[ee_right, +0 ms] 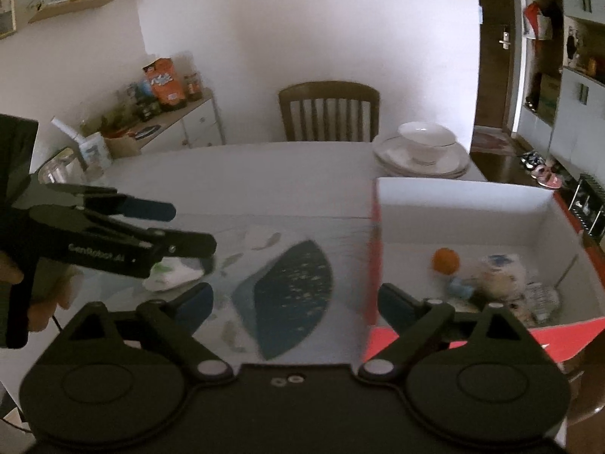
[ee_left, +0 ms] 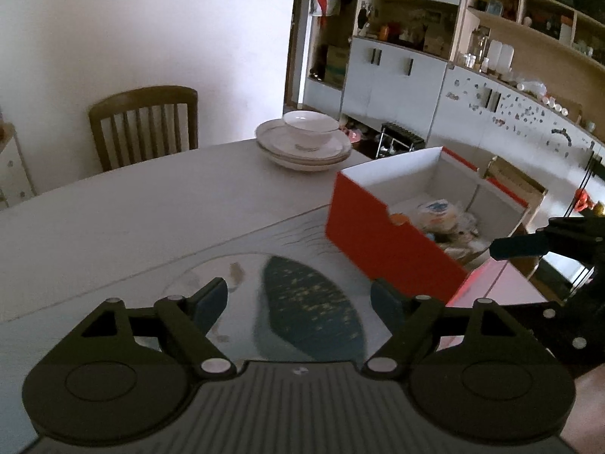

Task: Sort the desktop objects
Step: 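Withdraw both tools from the box back over the table, then grasp the white-green tissue pack with the left tool while the right tool approaches the pink clip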

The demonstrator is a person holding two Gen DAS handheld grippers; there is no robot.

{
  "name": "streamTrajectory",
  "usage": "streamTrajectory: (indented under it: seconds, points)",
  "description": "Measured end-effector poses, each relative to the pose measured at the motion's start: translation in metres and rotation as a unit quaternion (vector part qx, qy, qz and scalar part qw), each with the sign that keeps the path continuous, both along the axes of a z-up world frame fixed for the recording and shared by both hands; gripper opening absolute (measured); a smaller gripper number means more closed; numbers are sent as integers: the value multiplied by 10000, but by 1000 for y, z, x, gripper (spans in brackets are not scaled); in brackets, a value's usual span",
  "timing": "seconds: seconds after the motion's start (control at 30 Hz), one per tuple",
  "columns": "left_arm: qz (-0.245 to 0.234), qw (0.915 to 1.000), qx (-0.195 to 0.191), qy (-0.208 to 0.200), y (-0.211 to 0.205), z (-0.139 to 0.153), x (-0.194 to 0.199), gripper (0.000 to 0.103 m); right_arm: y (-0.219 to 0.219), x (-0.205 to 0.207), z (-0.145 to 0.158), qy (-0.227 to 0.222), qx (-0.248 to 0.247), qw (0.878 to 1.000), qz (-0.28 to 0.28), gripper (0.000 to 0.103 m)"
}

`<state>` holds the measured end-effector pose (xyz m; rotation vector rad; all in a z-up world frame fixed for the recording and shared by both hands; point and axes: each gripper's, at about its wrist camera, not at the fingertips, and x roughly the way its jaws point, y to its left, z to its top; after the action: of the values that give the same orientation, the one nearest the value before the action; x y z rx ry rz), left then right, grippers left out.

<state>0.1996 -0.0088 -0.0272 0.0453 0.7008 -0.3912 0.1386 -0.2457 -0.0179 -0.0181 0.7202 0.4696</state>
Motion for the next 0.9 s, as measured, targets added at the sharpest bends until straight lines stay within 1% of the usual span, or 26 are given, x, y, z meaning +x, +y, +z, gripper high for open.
streamTrajectory:
  seconds: [0.1, 0.17, 0.27, 0.3, 0.33, 0.4, 0.6, 0.83, 0.9]
  points:
    - [-8, 10000, 18, -20, 17, -2, -2, 84, 17, -6, -3, 50, 23, 10000, 53, 94]
    - [3, 10000, 38, -19, 29, -5, -2, 87, 28, -9, -5, 75, 30, 9999, 81, 94]
    - [8, 10000, 38, 16, 48, -10, -1, 91, 44, -14, -8, 104, 28, 9998, 139, 98]
    - [13, 10000, 45, 26, 52, -12, 0, 98, 50, -16, -8, 105, 37, 9998, 169, 99]
    - [32, 10000, 50, 28, 57, -14, 1, 103, 56, -18, -10, 109, 44, 9997, 195, 100]
    - [93, 9999, 64, 3, 67, -20, 3, 103, 69, -21, -14, 148, 31, 9996, 242, 100]
    - [166, 9996, 208, 127, 89, -42, 16, 103, 106, -28, -31, 298, -71, 9988, 373, 100]
    - [59, 9987, 375, 330, 104, -64, 37, 103, 145, -33, -51, 452, -270, 9975, 472, 100]
    - [-99, 9985, 395, 357, 108, -67, 43, 103, 150, -33, -56, 524, -286, 9972, 454, 100]
